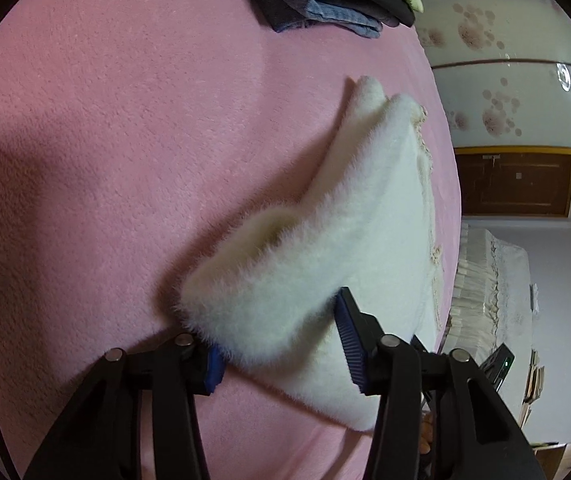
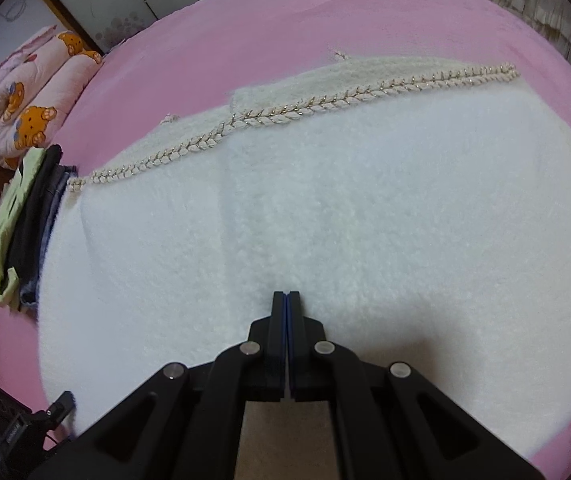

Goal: Fold large clothes
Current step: 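Grasp the cardigan edge with the left gripper and lift it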

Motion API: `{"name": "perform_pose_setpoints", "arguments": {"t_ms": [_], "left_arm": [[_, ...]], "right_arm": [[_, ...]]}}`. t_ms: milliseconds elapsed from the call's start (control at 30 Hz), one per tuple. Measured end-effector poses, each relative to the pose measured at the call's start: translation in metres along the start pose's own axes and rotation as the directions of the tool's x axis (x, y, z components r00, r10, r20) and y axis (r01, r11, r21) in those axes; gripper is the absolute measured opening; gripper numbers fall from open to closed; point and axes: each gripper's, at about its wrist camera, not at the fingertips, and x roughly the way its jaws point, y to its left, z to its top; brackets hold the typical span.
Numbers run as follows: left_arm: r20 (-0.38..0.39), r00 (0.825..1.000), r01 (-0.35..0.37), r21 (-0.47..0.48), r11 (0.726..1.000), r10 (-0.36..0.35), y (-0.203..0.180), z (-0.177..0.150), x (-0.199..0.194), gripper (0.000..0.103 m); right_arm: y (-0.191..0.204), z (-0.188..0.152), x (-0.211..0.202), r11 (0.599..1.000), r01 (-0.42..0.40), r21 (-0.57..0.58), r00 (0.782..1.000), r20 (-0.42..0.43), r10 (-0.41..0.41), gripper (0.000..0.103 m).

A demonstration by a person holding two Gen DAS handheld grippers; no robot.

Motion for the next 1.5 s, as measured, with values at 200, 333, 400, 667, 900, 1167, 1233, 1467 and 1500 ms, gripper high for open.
{"name": "perform_pose_setpoints", "arguments": {"t_ms": [200, 333, 400, 667, 900, 1167, 1233, 1467, 1500], "left_arm": [[0.024, 0.999, 0.041, 0.044, 0.998, -0.042, -0.008, -0.005, -0.009, 0.023], [0.06, 0.997, 0.046, 0.062, 0.997, -0.05, -0.023, -0.01, -0.018, 0.019], [0.111, 0.993, 0.036, 0.13, 0.991, -0.051, -0.047, -0.019, -0.029, 0.018], [0.229, 0.959, 0.088, 0.311, 0.946, -0.164, -0.164, -0.063, -0.049, 0.013], [0.239, 0.944, 0.117, 0.408, 0.905, -0.229, -0.264, -0.131, -0.026, 0.013], [0.091, 0.964, 0.172, 0.507, 0.845, -0.251, -0.334, -0.226, 0.03, 0.013], [0.041, 0.97, 0.185, 0.519, 0.835, -0.241, -0.347, -0.248, 0.049, 0.013], [-0.072, 0.98, 0.192, 0.599, 0.777, -0.186, -0.377, -0.297, 0.095, 0.013], [-0.076, 0.982, 0.183, 0.618, 0.765, -0.173, -0.382, -0.302, 0.1, 0.013]], "right_arm": [[-0.002, -0.004, -0.003, 0.999, 0.02, 0.026, 0.999, 0.026, -0.021, 0.0], [-0.002, -0.009, -0.005, 1.0, 0.015, -0.003, 0.998, 0.055, -0.014, 0.0], [-0.006, -0.013, -0.007, 1.0, -0.008, -0.012, 0.998, 0.069, 0.008, 0.0], [-0.034, -0.009, -0.008, 0.986, -0.169, -0.001, 0.986, 0.015, 0.169, 0.0], [-0.091, -0.001, 0.006, 0.872, -0.437, 0.219, 0.881, -0.09, 0.464, 0.0], [-0.125, -0.01, 0.016, 0.769, -0.568, 0.295, 0.769, -0.143, 0.623, 0.0], [-0.129, -0.011, 0.015, 0.761, -0.574, 0.302, 0.758, -0.155, 0.633, 0.0], [-0.165, -0.019, 0.01, 0.713, -0.6, 0.363, 0.706, -0.179, 0.686, 0.0], [-0.171, -0.02, 0.009, 0.715, -0.592, 0.373, 0.706, -0.189, 0.683, 0.0]]}}
